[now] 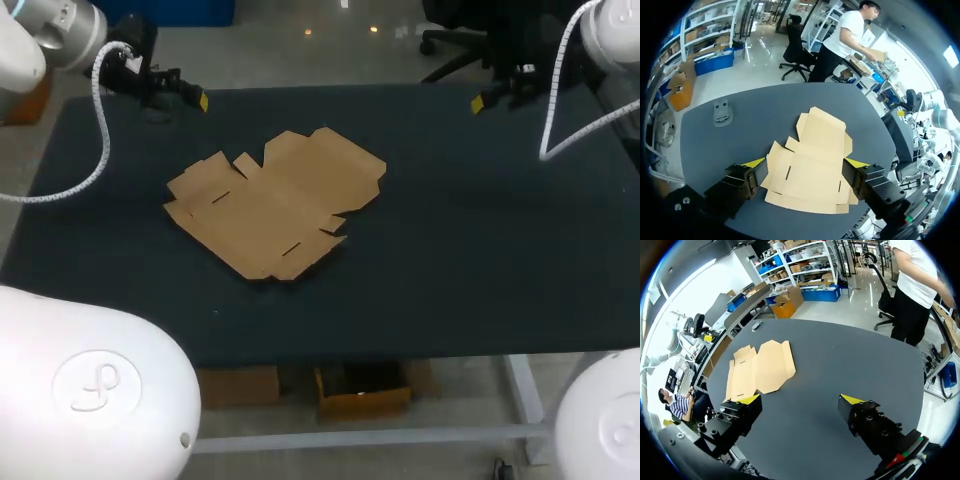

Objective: Assemble the packaging by folding the flat box into shape, placing the metal phone stand inside, and closing the box properly

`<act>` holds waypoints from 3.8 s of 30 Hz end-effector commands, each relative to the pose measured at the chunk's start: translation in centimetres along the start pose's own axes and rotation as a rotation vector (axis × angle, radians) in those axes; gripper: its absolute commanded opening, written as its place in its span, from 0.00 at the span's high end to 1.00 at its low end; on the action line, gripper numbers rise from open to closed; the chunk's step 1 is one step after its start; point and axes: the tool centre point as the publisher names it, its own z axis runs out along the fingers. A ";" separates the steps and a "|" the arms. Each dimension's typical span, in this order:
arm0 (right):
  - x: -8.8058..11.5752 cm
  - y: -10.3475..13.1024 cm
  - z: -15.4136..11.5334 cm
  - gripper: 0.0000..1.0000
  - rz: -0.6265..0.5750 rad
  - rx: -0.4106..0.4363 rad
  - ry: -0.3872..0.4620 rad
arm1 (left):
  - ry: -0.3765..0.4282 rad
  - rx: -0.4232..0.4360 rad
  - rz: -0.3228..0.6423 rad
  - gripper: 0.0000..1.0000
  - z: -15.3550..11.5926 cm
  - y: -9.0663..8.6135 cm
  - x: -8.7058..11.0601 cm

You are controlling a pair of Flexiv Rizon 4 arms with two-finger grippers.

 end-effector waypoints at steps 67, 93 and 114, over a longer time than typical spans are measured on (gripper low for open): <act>3.2 -5.2 5.1 0.00 0.306 0.284 0.099 | 0.119 -0.387 0.287 0.00 10.1 6.0 -10.5; 3.8 -5.5 5.5 0.00 0.304 0.321 0.119 | 0.180 -0.485 0.316 0.53 13.4 7.4 -10.5; 4.0 -5.9 5.3 0.00 0.295 0.321 0.132 | 0.257 -0.343 0.135 1.00 13.4 9.0 -7.2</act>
